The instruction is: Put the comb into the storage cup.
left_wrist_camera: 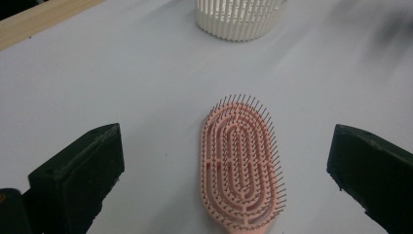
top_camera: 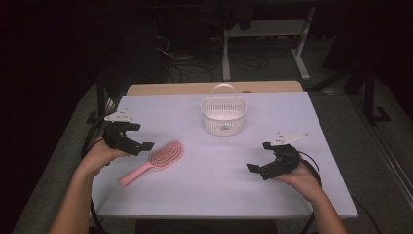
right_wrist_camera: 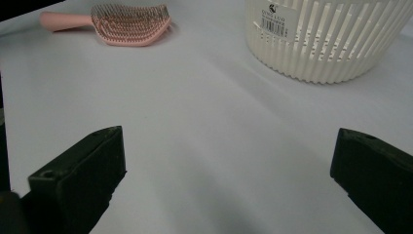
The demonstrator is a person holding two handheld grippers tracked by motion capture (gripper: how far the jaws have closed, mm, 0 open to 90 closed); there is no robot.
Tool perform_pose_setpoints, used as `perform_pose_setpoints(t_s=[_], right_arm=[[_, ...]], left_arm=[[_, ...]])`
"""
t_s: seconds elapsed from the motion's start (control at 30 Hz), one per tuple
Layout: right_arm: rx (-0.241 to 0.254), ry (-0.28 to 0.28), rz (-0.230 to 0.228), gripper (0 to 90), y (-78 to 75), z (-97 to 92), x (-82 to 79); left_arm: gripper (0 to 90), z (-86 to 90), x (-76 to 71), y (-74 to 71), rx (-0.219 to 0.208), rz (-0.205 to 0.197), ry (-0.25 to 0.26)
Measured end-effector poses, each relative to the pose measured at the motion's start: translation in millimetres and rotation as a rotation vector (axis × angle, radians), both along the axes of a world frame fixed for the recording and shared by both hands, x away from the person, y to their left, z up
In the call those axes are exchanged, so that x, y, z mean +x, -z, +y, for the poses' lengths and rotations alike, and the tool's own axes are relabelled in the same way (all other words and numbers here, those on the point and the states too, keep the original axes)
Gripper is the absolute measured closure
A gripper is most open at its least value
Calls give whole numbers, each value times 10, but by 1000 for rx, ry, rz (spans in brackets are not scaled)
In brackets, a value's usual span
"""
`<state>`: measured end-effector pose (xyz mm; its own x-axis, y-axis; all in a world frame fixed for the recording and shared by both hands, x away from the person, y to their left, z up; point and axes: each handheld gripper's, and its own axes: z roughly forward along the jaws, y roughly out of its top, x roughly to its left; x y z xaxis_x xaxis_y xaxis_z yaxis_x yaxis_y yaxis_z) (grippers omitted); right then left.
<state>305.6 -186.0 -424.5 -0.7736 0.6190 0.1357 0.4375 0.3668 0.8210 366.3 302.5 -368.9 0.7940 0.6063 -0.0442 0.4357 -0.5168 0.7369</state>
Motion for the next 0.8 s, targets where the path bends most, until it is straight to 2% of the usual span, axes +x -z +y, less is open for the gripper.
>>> perform_pose_setpoints(t_s=[0.8], right_arm=[[0, -1, -2, 0, -2, 2, 0]], left_arm=[[3, -20, -21, 65, 88, 62, 10]])
